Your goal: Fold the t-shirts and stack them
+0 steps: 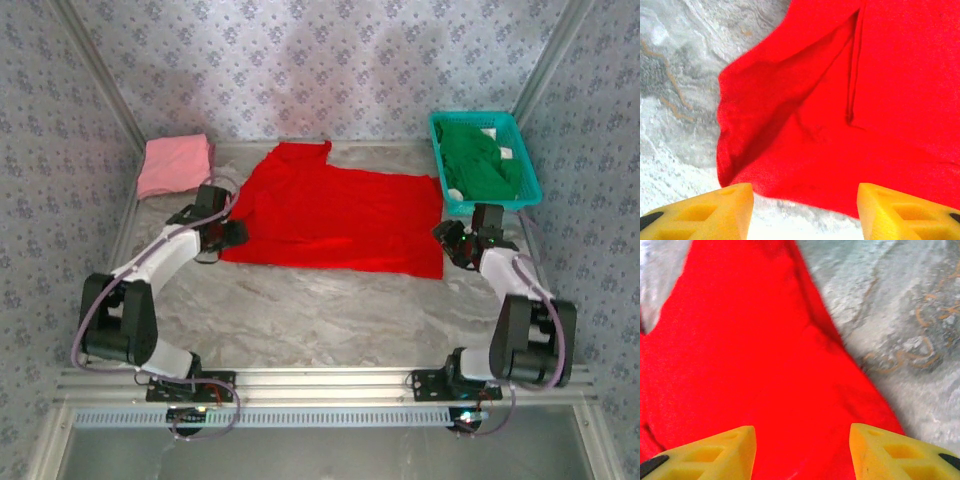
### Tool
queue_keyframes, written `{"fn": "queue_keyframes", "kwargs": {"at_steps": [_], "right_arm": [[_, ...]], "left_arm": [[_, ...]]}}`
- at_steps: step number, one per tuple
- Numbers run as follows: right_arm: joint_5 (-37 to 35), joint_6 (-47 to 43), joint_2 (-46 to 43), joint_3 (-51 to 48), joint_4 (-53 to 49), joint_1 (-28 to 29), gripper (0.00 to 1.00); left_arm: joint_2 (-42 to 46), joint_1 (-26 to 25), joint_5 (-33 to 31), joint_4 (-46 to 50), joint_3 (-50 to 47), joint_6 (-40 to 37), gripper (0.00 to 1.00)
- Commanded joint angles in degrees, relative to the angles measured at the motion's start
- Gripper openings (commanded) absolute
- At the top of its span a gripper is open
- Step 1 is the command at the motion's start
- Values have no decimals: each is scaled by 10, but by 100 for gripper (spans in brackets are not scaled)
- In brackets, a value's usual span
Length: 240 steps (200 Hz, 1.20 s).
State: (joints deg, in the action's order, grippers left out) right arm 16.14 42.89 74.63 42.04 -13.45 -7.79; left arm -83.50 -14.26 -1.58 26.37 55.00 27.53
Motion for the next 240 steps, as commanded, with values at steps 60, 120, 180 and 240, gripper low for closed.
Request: {"fn": "queue_keyframes", "kwargs": {"at_steps": [60, 120, 180, 240], "right_arm": [[-11, -26, 37, -28, -20, 46, 0], [7, 47, 94, -88, 41, 13, 0], [22, 83, -34, -178, -28, -30, 0], [10, 14, -115, -138, -127, -5, 0]], "left_arm": [[-114, -2, 42, -66, 24, 13, 53], [-177, 29, 77, -103, 8, 58, 52], [-70, 40, 70, -94, -134, 123, 52], [70, -13, 55, 14, -150, 164, 53]]}}
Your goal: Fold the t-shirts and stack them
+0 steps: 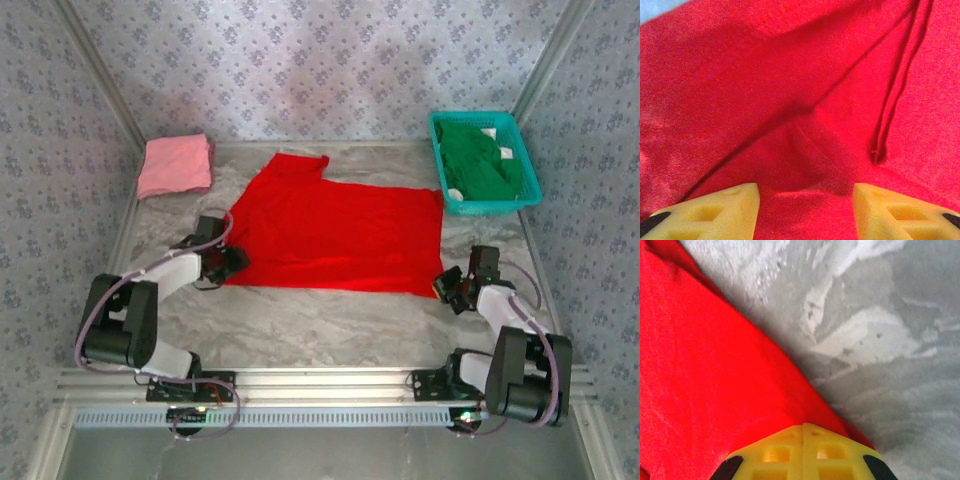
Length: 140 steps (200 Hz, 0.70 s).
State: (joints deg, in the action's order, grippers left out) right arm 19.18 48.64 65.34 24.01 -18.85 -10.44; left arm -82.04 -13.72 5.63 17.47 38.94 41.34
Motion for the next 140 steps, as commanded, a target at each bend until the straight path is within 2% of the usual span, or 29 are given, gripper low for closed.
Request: {"fn": "queue_keyframes", "kwargs": {"at_steps": [1, 18, 34, 50, 76, 105, 140], "right_arm": [[-22, -45, -23, 45, -73, 23, 0], [-71, -60, -38, 92, -90, 54, 0], [-111, -72, -36, 119, -91, 76, 0], [-105, -84, -18, 130, -76, 77, 0], [-107, -84, -1, 122, -45, 80, 0], [-103, -90, 10, 102, -25, 80, 0], [-94, -95, 9, 89, -12, 76, 0]], "left_arm": [[58, -18, -16, 104, 12, 25, 53], [87, -18, -17, 121, 62, 18, 54], [56, -19, -15, 154, 129, 0, 54], [0, -24, -15, 181, 179, -22, 54], [-61, -31, -6, 136, 194, -23, 56], [-138, -47, -24, 147, 250, -47, 58], [-190, -67, -90, 155, 282, -53, 57]]}}
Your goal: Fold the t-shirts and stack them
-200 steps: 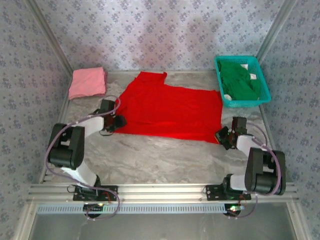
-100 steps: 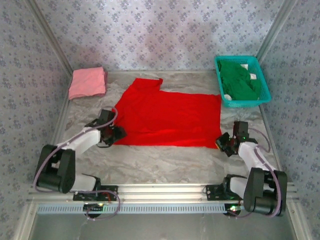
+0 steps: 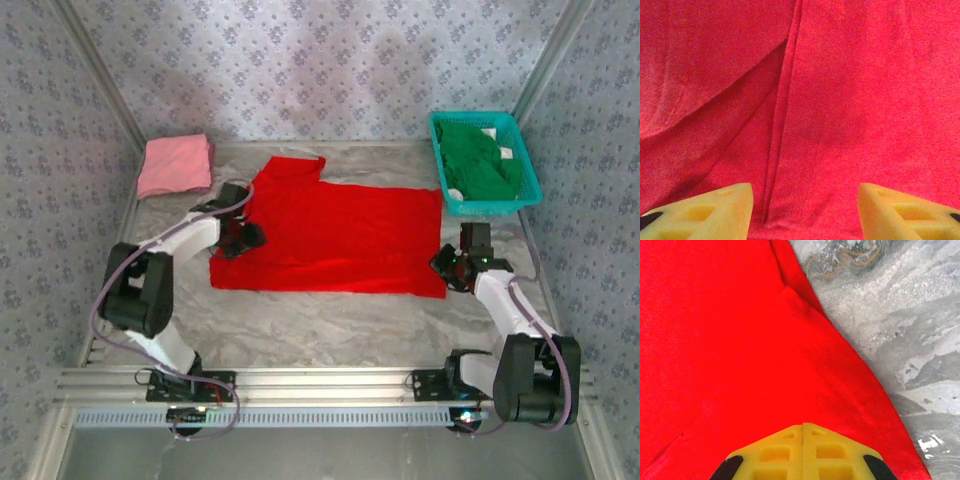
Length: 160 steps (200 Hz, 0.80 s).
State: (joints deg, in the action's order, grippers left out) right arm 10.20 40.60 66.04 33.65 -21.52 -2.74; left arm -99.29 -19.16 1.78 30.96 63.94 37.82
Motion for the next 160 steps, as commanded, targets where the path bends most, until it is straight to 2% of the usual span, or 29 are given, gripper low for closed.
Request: {"fn": "queue_keyframes", "kwargs": {"at_steps": [1, 30, 46, 92, 160], "right_arm": [[-4, -15, 2, -8, 14, -1, 0], [7, -16, 4, -10, 22, -8, 0], [13, -17, 3, -15, 23, -15, 0], [33, -25, -4, -26, 28, -41, 0], [47, -33, -8, -30, 32, -58, 0]], "left_arm": [[-19, -12, -51, 20, 33, -18, 57], [-56, -24, -55, 13, 55, -19, 51], [-69, -28, -55, 15, 68, -20, 43], [-75, -39, -60, 28, 109, -21, 0], [-127, -68, -67, 67, 246, -36, 0]]}}
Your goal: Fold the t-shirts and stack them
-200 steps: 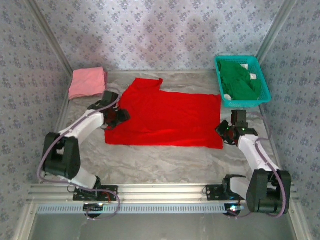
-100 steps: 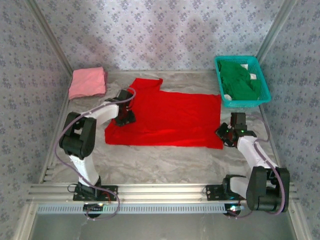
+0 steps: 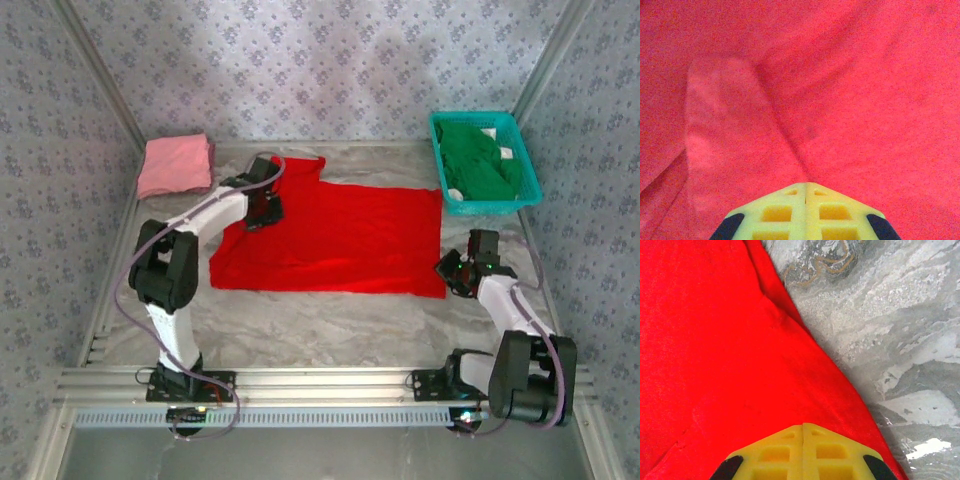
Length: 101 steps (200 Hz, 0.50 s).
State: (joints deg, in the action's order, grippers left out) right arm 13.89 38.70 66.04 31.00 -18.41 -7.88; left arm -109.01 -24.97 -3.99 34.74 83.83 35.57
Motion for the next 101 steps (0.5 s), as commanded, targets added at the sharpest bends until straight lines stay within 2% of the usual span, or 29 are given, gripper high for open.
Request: {"fn": "queue_keyframes", "kwargs": {"at_steps": [1, 14, 25, 62, 83, 101], "right_arm": [[11, -14, -7, -3, 1, -7, 0], [14, -15, -3, -1, 1, -8, 0], [17, -18, -1, 2, 1, -8, 0], [9, -22, -10, 0, -10, -8, 0], [9, -21, -19, -9, -8, -6, 0], [8, -22, -16, -15, -6, -3, 0]], "left_arm": [[-31, -10, -9, 30, 49, -14, 0], [-39, -13, -4, 39, 69, -12, 0], [-23, -12, -3, 32, 50, -6, 7], [106, 13, -5, -9, -109, 28, 50], [159, 17, -9, -1, -179, 36, 54], [183, 29, 3, -45, -245, 52, 58]]}}
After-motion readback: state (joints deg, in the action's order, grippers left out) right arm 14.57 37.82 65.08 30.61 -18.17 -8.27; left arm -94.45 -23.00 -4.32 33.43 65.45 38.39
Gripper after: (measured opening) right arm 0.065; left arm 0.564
